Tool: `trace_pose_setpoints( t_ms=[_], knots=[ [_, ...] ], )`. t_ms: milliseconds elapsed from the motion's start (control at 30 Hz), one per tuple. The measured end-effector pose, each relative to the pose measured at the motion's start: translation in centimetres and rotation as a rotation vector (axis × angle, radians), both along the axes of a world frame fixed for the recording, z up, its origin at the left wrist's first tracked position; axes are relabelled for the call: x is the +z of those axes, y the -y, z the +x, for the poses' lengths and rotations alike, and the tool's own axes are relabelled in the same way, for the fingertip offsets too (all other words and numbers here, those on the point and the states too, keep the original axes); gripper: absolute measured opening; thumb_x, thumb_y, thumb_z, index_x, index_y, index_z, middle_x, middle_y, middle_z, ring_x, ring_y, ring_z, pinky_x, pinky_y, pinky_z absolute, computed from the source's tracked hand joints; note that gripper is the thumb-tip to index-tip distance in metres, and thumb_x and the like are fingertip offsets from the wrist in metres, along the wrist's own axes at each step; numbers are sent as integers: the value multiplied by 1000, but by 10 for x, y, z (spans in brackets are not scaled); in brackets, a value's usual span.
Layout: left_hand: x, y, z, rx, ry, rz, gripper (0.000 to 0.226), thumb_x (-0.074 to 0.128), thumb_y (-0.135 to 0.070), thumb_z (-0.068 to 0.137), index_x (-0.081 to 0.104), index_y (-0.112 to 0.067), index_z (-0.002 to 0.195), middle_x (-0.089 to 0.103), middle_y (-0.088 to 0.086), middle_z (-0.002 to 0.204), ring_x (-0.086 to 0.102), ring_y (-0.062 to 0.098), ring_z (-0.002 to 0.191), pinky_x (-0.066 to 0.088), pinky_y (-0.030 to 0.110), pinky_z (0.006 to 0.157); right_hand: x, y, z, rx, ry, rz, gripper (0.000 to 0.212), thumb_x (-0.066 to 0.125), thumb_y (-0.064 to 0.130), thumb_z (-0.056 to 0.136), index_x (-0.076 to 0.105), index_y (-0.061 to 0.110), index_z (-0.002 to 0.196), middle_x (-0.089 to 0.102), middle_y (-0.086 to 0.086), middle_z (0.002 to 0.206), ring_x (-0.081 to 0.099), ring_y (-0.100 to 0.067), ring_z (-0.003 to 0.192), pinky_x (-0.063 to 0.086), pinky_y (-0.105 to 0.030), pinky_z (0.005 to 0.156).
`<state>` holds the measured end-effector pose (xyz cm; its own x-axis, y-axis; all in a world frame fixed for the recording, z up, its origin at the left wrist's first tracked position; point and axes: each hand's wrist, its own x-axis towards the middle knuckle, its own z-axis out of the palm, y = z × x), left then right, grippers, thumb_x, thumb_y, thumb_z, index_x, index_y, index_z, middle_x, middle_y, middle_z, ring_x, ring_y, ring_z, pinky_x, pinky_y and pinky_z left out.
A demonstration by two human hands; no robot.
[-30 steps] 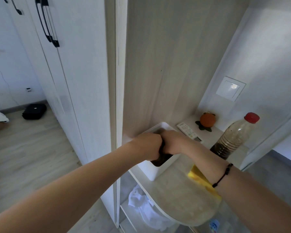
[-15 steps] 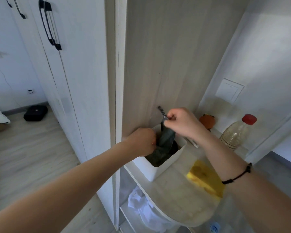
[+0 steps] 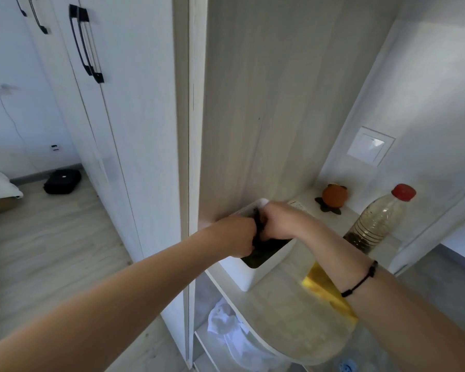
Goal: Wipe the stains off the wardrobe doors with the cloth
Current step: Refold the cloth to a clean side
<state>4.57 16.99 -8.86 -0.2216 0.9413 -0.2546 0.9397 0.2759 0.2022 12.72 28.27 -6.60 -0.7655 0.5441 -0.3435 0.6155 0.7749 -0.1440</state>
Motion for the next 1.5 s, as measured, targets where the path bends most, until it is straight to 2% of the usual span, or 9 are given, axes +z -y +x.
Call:
trace_pose_setpoints(
  t_ms=[233,367,533,667,767,1000,1200,1367,1500],
  knots=[
    [-1,-10,6,10,-37,-119,9,60,-24,95,61,-16,95,53,0,79,52,19,72,42,26,64,-28,6,-7,109,153,-57,7,64,14,91,63,16,97,55,4,76,52,-16,72,40,-19,57],
    [-8,-8,3,89,33,65,23,61,-23,93,63,-11,112,66,8,107,64,27,104,53,37,87,-26,0,-5,-33,-21,-62,9,64,17,91,63,12,98,58,1,87,56,-18,81,43,-22,70],
    [-4,6,0,131,153,271,51,73,-35,86,52,-9,125,64,7,114,61,27,106,42,27,76,13,-8,8,-90,-324,-23,16,71,19,81,59,13,71,57,-3,66,59,-23,63,37,-27,51],
    [2,7,2,164,308,303,84,81,-48,77,37,-10,138,54,4,131,55,24,121,41,25,89,45,-12,11,-118,-598,-181,30,70,20,81,52,-4,75,43,-10,65,49,-18,59,52,-45,54],
    [5,4,1,173,511,378,92,87,-43,72,33,-15,142,51,-9,122,53,10,114,42,20,90,68,-10,13,-153,-778,-365,22,71,14,87,62,-6,86,52,-17,78,59,-21,74,60,-35,58],
    [18,4,0,183,878,522,62,89,-29,74,52,-27,124,65,-15,113,61,-2,103,50,10,82,112,3,12,-224,-1056,-581,26,71,17,80,62,-6,89,60,-17,84,63,-25,81,56,-40,73],
    [27,8,0,227,1104,512,32,82,-30,80,66,-22,107,74,-4,104,71,11,98,58,24,82,145,10,12,-305,-1233,-694,20,61,12,89,58,17,70,57,-6,71,59,-23,76,49,-39,72],
    [32,10,2,297,1109,610,34,79,-26,84,65,-16,113,74,0,101,72,12,93,59,24,76,126,-6,24,-423,-1115,-470,41,65,32,91,63,-7,104,57,-8,81,61,-20,74,51,-30,63],
    [30,12,1,381,1052,721,44,80,-29,83,61,-18,121,71,-3,107,70,13,96,61,32,84,78,-20,39,-498,-907,-409,26,65,24,93,66,-1,98,70,-12,87,72,-22,74,61,-31,60]
  ],
)
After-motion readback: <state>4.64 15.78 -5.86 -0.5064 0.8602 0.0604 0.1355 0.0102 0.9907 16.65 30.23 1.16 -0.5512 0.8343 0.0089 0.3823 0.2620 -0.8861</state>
